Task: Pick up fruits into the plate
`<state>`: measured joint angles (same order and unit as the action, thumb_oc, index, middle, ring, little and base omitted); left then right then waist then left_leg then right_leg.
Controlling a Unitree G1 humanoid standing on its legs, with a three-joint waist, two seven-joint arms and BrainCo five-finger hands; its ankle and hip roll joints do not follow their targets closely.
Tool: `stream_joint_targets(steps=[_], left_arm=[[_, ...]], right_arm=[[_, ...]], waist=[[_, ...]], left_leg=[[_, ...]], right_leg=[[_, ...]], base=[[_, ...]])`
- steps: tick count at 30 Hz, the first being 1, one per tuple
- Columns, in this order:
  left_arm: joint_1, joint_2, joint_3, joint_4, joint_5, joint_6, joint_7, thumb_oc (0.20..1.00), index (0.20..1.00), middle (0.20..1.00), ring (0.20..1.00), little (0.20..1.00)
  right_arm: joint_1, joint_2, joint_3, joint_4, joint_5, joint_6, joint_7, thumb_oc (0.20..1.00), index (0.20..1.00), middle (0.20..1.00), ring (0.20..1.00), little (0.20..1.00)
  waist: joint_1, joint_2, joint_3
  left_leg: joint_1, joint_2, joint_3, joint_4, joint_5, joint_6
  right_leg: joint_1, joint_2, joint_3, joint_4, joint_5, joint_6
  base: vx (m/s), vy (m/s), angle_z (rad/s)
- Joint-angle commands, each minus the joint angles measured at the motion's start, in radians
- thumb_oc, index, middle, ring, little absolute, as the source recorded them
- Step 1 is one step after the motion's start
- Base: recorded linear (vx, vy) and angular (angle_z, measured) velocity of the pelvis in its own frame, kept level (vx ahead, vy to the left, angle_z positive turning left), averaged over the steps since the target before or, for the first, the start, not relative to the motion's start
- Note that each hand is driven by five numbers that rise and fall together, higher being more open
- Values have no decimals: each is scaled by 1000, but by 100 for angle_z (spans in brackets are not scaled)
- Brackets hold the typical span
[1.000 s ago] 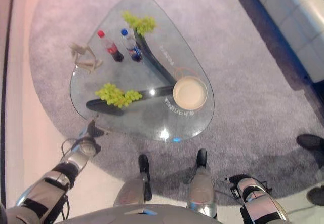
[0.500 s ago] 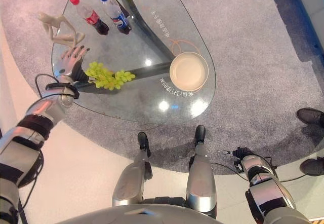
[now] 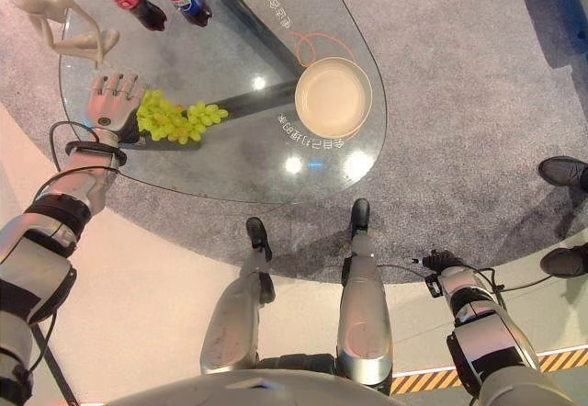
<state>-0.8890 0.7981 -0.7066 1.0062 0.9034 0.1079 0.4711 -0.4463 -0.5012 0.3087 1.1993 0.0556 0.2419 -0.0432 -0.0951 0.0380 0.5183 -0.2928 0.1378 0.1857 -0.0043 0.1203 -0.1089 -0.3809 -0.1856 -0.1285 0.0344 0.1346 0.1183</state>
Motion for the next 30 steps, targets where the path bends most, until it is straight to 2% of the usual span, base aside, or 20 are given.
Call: stream_joint_targets(steps=[1,7,14,23,30], left_arm=[[-59,50,-15,52,37,33,-63,1000,1000,1000,1000,1000],[-39,33,-27,68,76,60,-11,1000,1000,1000,1000,1000],[-57,37,7,45,62,51,215,1000,1000,1000,1000,1000],[-121,45,13,53,16,117,265,1000,1000,1000,1000,1000],[-178,42,6,106,18,104,256,1000,1000,1000,1000,1000]], right_arm=[[-5,-64,29,-7,6,34,-12,1000,1000,1000,1000,1000],[-26,-87,30,-18,7,19,-14,1000,1000,1000,1000,1000],[-16,-86,42,-43,8,17,-26,1000,1000,1000,1000,1000],[9,-83,56,-67,1,3,-24,1000,1000,1000,1000,1000],[31,-64,68,-79,23,-14,-40,1000,1000,1000,1000,1000]], waist=[[-16,-16,2],[-22,-12,2],[-27,-20,2],[-47,-19,2],[-67,-31,2]], left_leg=[[-152,-102,-11,132,-96,45],[-219,-102,-8,164,-96,43],[-294,-102,-3,206,-104,44],[-356,-110,3,240,-112,49],[-394,-106,9,261,-117,49]], right_leg=[[-112,81,-5,156,-120,-33],[-179,89,4,187,-125,-39],[-251,91,10,212,-127,-41],[-318,95,28,240,-125,-41],[-357,100,44,247,-120,-39]], base=[[-13,41,-5],[-4,19,-1],[2,7,-2],[11,35,0],[0,0,0]])
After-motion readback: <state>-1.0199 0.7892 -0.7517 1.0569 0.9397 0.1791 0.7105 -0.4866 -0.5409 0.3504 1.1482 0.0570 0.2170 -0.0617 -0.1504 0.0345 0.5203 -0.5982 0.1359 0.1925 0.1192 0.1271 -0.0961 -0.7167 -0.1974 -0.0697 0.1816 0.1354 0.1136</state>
